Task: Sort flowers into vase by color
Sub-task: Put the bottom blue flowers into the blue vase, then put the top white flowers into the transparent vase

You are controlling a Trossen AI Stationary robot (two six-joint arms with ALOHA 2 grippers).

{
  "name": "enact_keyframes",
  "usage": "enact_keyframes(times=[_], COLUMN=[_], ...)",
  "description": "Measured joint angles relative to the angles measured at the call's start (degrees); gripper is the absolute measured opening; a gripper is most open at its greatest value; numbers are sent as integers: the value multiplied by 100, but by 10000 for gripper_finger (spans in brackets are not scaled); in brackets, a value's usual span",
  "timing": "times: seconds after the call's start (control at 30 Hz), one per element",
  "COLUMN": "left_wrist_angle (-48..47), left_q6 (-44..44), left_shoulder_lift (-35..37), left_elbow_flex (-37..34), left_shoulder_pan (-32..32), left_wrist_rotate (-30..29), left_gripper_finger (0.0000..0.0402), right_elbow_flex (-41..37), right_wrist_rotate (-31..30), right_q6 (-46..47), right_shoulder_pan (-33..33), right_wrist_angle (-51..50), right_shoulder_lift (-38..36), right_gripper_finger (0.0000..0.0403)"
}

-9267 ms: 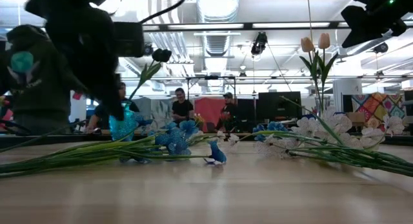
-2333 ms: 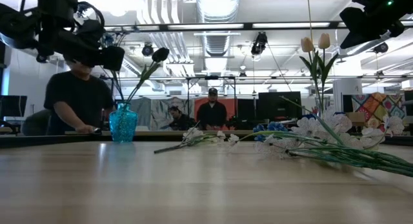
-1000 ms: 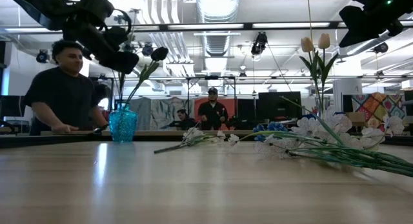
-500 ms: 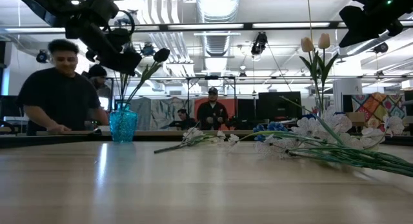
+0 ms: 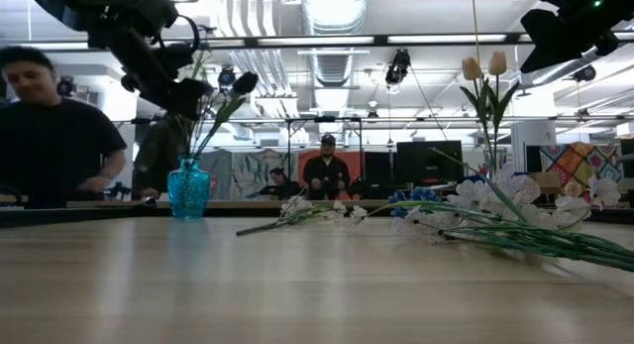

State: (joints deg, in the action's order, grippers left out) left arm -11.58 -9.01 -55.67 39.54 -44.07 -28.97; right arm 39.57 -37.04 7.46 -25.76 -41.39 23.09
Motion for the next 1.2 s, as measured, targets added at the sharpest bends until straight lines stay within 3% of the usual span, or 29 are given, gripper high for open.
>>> enact_keyframes(times=[0.23, 0.57, 0.8, 1.0, 1.1, 1.2], left_wrist_angle=[-962, -1249, -634, 729, 1426, 1863], left_q6=[197, 686, 875, 957, 1049, 1292], left_shoulder_lift=[478, 1528, 1588, 1362, 1133, 759], left_elbow_flex=[201, -4, -350, -1017, -1312, -1399], left_shoulder_pan=[32, 487, 2118, 3927, 4688, 5238], left_wrist_rotate=[53, 841, 603, -384, -557, -623], left_gripper_finger=[261, 261, 249, 227, 215, 202], right_elbow_flex=[0, 0, 59, 162, 162, 162], right_wrist_rotate=[0, 0, 41, 948, 1474, 1618], right_q6=[0, -133, -415, -721, -940, -1005], right_shoulder_pan=[-2, 0, -2, -2, 0, 0], right_wrist_angle=[2, 15, 195, 272, 405, 501], right_shoulder_lift=[0, 0, 0, 4, 88, 278], right_gripper_finger=[13, 13, 13, 13, 13, 13])
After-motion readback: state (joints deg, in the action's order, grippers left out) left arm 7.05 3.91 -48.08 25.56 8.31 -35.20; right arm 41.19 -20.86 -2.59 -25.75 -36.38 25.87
